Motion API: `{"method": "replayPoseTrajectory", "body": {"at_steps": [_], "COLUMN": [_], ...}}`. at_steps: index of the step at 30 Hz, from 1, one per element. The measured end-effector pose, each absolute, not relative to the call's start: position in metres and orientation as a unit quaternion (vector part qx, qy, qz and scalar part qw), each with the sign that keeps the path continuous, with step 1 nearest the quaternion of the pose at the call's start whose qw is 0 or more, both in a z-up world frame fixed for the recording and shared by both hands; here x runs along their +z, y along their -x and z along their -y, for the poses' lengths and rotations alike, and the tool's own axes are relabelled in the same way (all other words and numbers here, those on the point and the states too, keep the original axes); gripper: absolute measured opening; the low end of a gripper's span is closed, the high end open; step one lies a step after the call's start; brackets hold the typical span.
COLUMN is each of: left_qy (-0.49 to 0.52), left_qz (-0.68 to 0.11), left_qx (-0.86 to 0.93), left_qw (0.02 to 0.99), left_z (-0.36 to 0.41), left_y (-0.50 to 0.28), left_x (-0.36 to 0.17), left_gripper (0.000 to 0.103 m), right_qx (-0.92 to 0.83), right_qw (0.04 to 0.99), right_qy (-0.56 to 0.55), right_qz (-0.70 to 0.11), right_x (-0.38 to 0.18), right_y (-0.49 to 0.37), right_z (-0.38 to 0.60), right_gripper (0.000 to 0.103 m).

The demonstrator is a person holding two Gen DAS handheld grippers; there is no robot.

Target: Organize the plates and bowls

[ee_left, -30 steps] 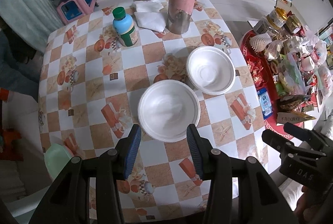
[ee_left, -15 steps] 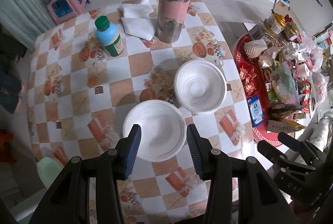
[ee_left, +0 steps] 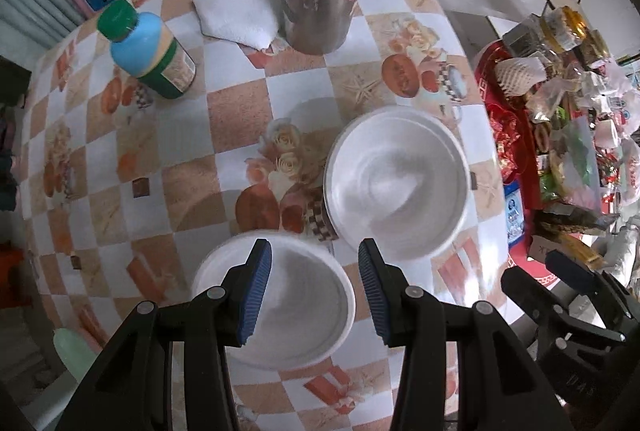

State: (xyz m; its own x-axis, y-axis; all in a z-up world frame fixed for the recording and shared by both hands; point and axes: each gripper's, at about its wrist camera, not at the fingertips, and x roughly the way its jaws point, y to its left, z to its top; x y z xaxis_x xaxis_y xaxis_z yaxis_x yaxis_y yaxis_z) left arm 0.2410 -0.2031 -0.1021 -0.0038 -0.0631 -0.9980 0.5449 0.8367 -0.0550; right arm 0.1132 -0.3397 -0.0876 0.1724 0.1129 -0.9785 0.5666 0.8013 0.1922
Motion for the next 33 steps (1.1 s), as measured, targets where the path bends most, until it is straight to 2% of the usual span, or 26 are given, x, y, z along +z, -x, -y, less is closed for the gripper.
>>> {"method": "replayPoseTrajectory", "body": {"at_steps": [22, 25, 26, 27, 28, 30, 33], "left_qy": [-0.219, -0.213, -0.212, -0.211, -0.216, -0.226, -0.212], "left_qz": [-0.688, -0.701, -0.701, -0.697, -0.691, -0.679, -0.682], "left_qx": [-0.212, -0.217, -0.217, -0.223, -0.228, -0.231, -0.237], "left_qw": [0.659, 0.645, 0.645, 0.648, 0.651, 0.659, 0.659], "left_z": [0.228, 0.231, 0.231, 0.233, 0.235, 0.238, 0.234], "left_y": [-0.270, -0.270, -0.270, -0.268, -0.266, -0.261, -0.261], "left_x": [-0.173, -0.182, -0.181, -0.178, -0.174, -0.165, -0.158], "left_gripper": [0.047, 0.022, 0.021, 0.019, 0.017, 0.016, 0.016], "right_qx": [-0.157, -0.159, -0.159, -0.155, -0.150, -0.135, -0.133], "right_qw": [0.696, 0.692, 0.691, 0.689, 0.689, 0.689, 0.697], "right_qy": [-0.286, -0.282, -0.282, -0.284, -0.287, -0.288, -0.273], "right_qz": [-0.639, -0.645, -0.647, -0.648, -0.648, -0.651, -0.650], "right_x": [-0.155, -0.165, -0.167, -0.171, -0.172, -0.173, -0.167], "right_y": [-0.163, -0.168, -0.169, -0.171, -0.173, -0.177, -0.177], "right_z": [0.357, 0.357, 0.356, 0.355, 0.354, 0.349, 0.343], "right_gripper": [0.075, 0.075, 0.075, 0.069, 0.046, 0.020, 0.019]}}
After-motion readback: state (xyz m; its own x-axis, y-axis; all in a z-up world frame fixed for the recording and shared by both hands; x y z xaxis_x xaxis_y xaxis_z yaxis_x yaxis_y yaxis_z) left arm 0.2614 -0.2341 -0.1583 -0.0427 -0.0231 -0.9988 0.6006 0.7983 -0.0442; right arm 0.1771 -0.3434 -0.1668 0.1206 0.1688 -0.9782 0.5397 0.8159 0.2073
